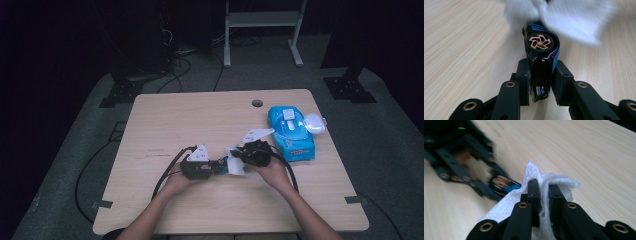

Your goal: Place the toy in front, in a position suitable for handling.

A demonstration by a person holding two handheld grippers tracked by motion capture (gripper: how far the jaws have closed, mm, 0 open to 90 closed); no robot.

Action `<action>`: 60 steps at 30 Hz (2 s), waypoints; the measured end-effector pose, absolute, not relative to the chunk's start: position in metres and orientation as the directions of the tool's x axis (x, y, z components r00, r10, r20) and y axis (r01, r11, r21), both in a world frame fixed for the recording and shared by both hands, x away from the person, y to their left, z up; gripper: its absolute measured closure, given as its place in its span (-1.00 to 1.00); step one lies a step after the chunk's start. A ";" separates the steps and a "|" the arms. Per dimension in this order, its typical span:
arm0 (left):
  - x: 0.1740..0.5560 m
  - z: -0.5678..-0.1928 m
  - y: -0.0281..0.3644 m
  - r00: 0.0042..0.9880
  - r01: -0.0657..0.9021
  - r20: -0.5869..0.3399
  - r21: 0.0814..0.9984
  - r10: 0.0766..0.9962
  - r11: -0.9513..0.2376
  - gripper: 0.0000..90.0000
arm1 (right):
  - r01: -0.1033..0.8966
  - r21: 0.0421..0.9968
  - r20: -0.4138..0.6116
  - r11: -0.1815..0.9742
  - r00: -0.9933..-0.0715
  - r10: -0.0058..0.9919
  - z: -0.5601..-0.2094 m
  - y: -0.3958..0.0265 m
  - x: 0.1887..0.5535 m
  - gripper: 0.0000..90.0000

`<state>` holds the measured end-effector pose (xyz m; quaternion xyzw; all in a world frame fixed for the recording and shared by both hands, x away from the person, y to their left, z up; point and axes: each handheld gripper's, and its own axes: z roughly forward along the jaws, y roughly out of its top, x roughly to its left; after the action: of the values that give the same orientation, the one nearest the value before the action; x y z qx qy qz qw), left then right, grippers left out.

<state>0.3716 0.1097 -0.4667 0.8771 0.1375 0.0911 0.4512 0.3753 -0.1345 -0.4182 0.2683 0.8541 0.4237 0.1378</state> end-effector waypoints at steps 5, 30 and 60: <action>0.376 -0.467 0.113 0.940 0.178 0.022 0.820 0.341 -0.545 0.55 | 0.413 0.799 0.032 0.437 -0.755 0.655 -0.418 -0.172 0.385 0.83; 0.378 -0.462 0.122 0.919 0.277 -0.096 0.847 0.381 -0.454 0.28 | 0.243 0.843 -0.136 0.480 -0.767 0.627 -0.430 -0.175 0.353 0.84; 0.370 -0.468 0.106 0.913 0.283 -0.075 0.824 0.401 -0.491 -0.33 | 0.219 0.837 -0.123 0.502 -0.818 0.561 -0.442 -0.185 0.327 0.83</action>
<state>0.3705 0.1055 -0.4682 0.8611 0.1988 0.0636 0.4637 0.3267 -0.1847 -0.4425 0.2310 0.8448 0.4422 0.1935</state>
